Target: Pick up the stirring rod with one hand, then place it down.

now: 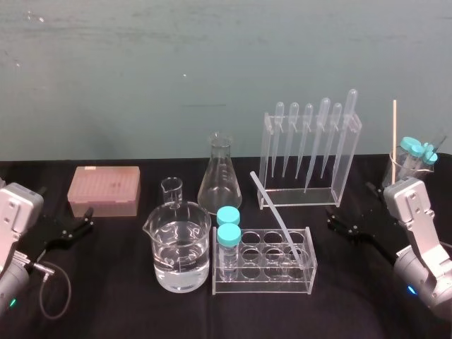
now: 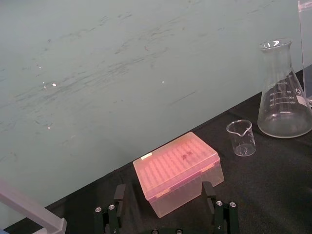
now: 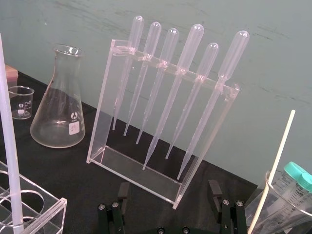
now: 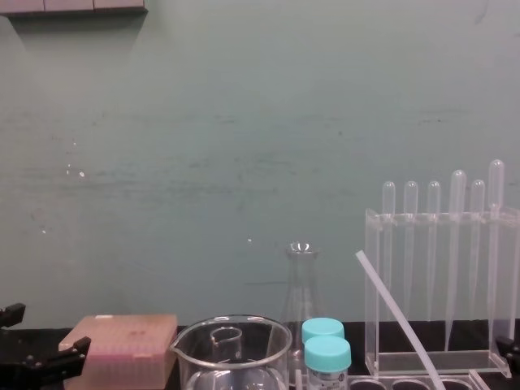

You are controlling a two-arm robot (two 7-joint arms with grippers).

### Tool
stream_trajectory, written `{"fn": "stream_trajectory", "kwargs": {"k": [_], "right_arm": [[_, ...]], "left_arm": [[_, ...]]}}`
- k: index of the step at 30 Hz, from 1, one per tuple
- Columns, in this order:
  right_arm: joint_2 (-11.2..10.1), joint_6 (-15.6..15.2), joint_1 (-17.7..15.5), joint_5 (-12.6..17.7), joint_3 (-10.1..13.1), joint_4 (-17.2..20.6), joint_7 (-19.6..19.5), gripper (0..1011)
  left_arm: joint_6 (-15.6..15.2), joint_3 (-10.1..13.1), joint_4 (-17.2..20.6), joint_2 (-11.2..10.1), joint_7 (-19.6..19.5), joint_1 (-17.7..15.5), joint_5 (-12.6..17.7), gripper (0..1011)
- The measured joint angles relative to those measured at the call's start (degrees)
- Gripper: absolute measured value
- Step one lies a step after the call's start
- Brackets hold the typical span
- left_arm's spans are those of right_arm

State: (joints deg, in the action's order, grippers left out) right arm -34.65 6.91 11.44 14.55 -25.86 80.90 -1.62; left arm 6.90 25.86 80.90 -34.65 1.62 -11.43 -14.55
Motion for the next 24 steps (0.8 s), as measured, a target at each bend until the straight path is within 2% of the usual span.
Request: {"fn": "stream_trajectory", "kwargs": {"k": [24], "right_arm": [[0.0,0.0,0.0,0.0,0.0,0.0,0.0,1004]], "left_arm": [[0.0,0.0,0.0,0.0,0.0,0.0,0.0,1000]]}}
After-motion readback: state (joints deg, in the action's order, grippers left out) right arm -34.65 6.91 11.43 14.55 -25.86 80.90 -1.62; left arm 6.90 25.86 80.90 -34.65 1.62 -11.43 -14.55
